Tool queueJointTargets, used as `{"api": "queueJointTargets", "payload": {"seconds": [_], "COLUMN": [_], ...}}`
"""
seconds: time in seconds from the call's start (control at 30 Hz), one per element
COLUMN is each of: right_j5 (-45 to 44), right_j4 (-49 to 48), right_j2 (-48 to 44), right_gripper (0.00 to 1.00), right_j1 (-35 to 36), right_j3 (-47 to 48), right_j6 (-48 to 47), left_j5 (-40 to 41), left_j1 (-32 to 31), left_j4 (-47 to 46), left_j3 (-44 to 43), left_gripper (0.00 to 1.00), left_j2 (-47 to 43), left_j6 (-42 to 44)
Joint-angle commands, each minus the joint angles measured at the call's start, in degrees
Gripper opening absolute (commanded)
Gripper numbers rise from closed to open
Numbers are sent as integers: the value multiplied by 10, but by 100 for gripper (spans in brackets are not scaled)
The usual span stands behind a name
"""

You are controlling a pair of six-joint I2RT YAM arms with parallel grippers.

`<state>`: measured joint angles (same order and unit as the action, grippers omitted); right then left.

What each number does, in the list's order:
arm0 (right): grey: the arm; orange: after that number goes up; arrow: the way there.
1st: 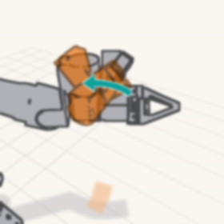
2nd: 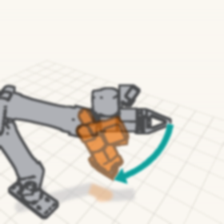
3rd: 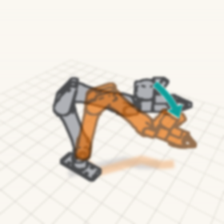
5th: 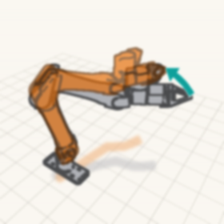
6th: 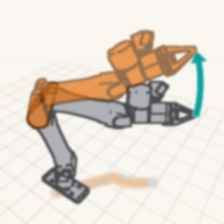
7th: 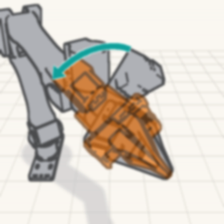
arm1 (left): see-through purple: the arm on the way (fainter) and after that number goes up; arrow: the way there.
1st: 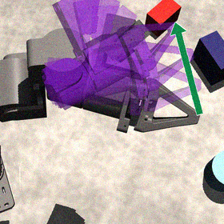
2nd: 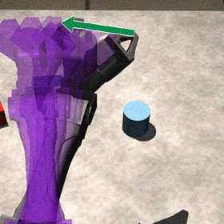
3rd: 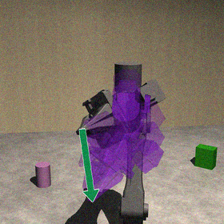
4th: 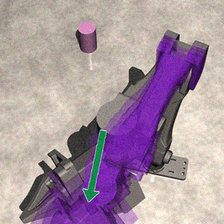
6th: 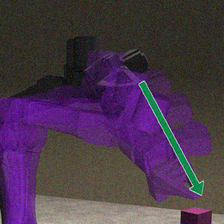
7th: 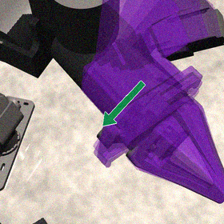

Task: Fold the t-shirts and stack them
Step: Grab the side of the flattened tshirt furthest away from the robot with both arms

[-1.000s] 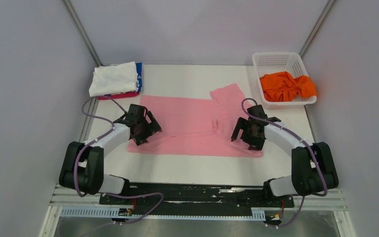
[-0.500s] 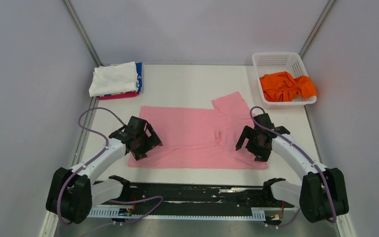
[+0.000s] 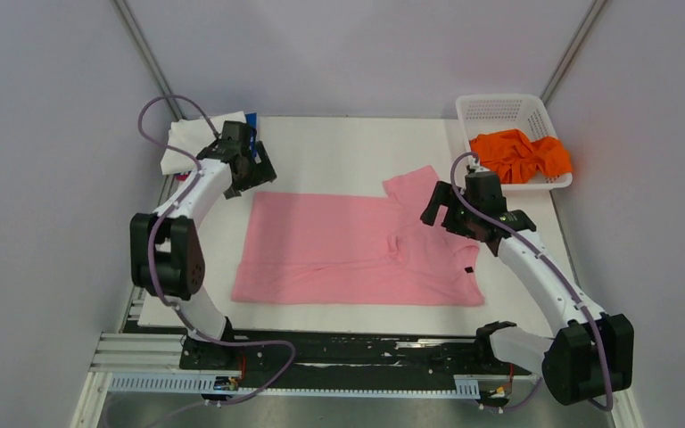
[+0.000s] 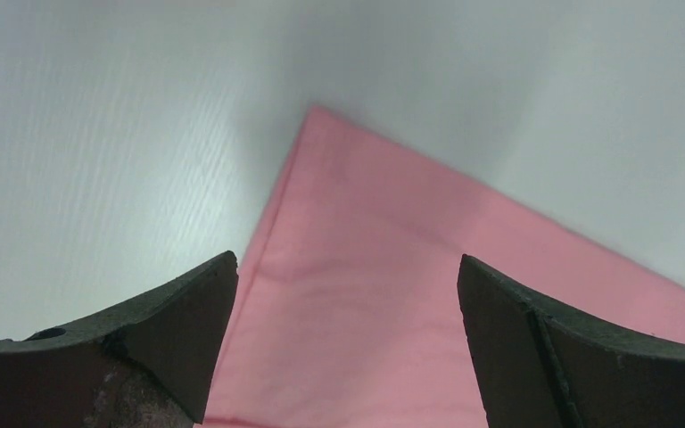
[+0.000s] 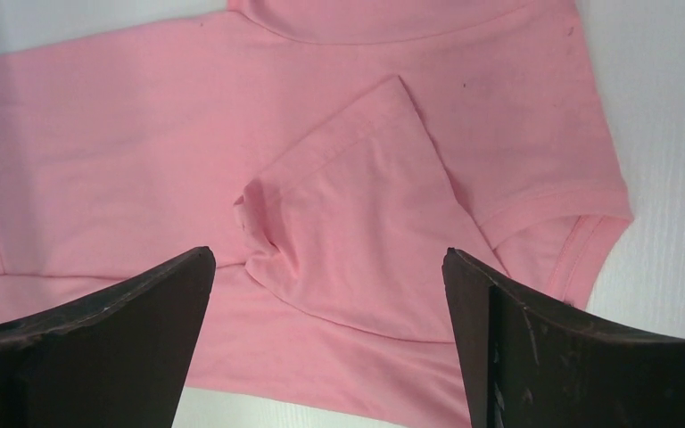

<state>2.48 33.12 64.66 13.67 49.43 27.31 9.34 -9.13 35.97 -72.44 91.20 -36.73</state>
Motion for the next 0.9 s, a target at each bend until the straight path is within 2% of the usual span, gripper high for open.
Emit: {"api": "queueJointTargets", "payload": {"seconds": [0.0, 0.1, 0.27, 0.43, 0.6, 0.87], "right_j5": [8, 2, -24, -54, -62, -65], "right_j4": [-42, -47, -50, -50, -55, -61], "right_j2": [29, 39, 46, 54, 57, 62], "right_gripper": [100, 100, 100, 100, 100, 100], "right_j1": [-3, -3, -3, -3, -3, -4], "right_j3": [17, 19, 18, 19, 17, 8], "right_j6": [-39, -50, -62, -67, -69, -70], "left_j5": [-18, -44, -49, -75, -85, -71], "left_j1": [32, 46, 52, 53, 52, 51], "left_j4": [12, 23, 45, 21, 3, 7], "left_j3": [-127, -191, -256, -232, -205, -186], "left_gripper": [100, 100, 97, 87, 72, 65], "left_j2": [127, 215, 283, 301, 309, 318], "left_j6": [154, 188, 191, 173, 158, 161]}}
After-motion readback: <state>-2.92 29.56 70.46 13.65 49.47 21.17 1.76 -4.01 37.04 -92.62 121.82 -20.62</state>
